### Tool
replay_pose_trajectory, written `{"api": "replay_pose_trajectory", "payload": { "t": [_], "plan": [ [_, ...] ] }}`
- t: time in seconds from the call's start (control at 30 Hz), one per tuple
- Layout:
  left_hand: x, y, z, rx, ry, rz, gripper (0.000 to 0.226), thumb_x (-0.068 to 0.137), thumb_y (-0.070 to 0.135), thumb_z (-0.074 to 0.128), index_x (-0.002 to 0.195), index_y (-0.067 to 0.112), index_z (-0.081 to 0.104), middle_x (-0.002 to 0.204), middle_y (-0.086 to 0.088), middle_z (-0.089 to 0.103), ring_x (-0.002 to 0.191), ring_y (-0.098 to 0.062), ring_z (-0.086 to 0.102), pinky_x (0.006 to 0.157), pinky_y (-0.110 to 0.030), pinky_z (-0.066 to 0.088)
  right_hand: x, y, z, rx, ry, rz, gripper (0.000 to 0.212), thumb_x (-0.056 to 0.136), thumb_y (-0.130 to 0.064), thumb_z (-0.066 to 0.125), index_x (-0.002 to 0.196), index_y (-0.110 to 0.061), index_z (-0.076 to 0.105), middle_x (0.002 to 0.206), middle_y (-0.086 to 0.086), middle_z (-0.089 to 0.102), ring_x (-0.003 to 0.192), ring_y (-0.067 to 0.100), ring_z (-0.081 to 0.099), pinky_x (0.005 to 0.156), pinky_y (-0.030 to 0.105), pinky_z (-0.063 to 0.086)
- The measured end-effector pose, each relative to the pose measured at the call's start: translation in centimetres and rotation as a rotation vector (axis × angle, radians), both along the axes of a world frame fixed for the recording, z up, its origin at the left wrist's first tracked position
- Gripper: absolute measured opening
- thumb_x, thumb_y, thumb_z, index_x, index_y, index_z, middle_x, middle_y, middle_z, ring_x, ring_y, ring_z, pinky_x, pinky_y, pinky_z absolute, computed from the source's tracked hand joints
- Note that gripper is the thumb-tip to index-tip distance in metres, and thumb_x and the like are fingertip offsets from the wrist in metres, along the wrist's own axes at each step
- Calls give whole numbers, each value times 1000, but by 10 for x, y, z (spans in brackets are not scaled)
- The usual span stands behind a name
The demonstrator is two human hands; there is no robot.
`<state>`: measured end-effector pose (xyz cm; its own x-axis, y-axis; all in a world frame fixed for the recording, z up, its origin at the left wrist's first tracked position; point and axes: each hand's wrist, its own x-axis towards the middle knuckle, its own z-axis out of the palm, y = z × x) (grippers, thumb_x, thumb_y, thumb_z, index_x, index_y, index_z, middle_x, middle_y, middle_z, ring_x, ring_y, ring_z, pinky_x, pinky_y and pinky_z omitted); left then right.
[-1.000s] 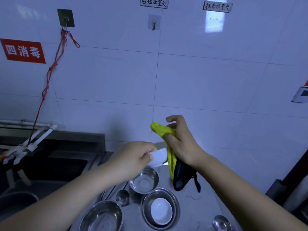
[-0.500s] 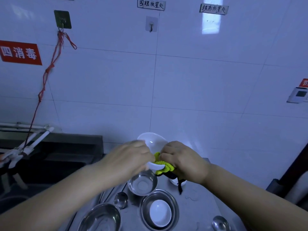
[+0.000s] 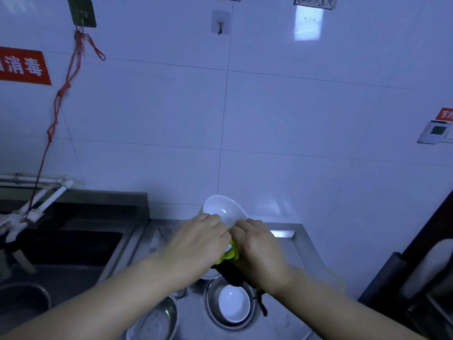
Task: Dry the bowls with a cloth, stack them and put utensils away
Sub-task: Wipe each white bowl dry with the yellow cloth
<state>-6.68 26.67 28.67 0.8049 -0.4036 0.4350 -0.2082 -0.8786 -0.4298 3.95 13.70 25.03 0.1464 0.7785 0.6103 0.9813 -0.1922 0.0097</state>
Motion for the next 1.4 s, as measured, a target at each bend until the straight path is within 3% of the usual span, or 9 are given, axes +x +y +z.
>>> {"api": "replay_pose_trajectory", "payload": {
  "t": [0.23,0.43,0.57,0.67,0.83,0.97,1.07,1.23,1.4],
  "plan": [
    [-4,47,5,-125,106,-40,26,54,34,78,73,22,66,73,7,63,81,-15,60,106,-26,29,25,-20,15,-186,-245,144,14,84,-9,49,81,-14,61,78,2,56,74,24,50,69,31,40],
    [-12,42,-2,-49,54,-128,22,81,26,53,59,21,55,60,5,51,64,-18,56,88,-25,38,16,-24,0,-174,-245,83,4,80,-16,64,82,-14,61,79,3,57,73,25,53,66,34,41],
    [-6,22,-15,-77,-31,-153,27,85,24,54,58,19,48,57,2,45,58,-19,46,63,-25,30,-15,1,-21,21,-2,-76,28,68,-33,67,81,-22,44,68,0,52,60,22,47,59,26,25],
    [-9,29,-20,-148,-18,-185,20,75,27,67,62,18,55,61,3,51,63,-19,49,78,-29,43,-18,4,-25,67,1,-78,21,72,-27,62,83,-22,44,68,1,54,61,22,47,60,25,24],
    [-9,67,-11,-104,80,-203,19,66,21,76,81,19,65,79,5,60,85,-18,60,109,-31,29,-6,-18,-17,-82,-81,-54,23,67,-11,78,84,-16,63,81,2,60,72,25,53,64,31,38],
    [1,60,-27,-98,64,-291,18,74,2,68,71,17,57,69,1,51,72,-22,54,85,-38,52,-8,-30,-17,-120,-117,-85,15,70,-7,72,81,-13,64,82,2,60,74,24,51,67,30,36],
    [7,43,-41,-106,46,-307,20,70,4,71,66,17,56,65,2,51,65,-21,51,54,-31,44,-15,-39,-35,-110,-71,-180,24,67,-15,80,82,-15,61,79,2,57,71,24,50,64,33,39],
    [18,-2,-65,-83,20,-315,25,66,8,73,58,19,52,58,2,47,55,-18,46,59,-26,24,-32,-50,-62,-14,112,-322,24,77,-35,67,88,-23,49,75,0,55,67,25,51,61,34,37],
    [39,-40,-87,-109,159,-314,32,50,15,85,57,21,55,56,4,49,53,-19,48,50,-27,34,-31,-114,-76,-16,182,-415,30,86,-41,64,100,-14,62,95,2,59,84,24,54,71,37,45]
  ]
}}
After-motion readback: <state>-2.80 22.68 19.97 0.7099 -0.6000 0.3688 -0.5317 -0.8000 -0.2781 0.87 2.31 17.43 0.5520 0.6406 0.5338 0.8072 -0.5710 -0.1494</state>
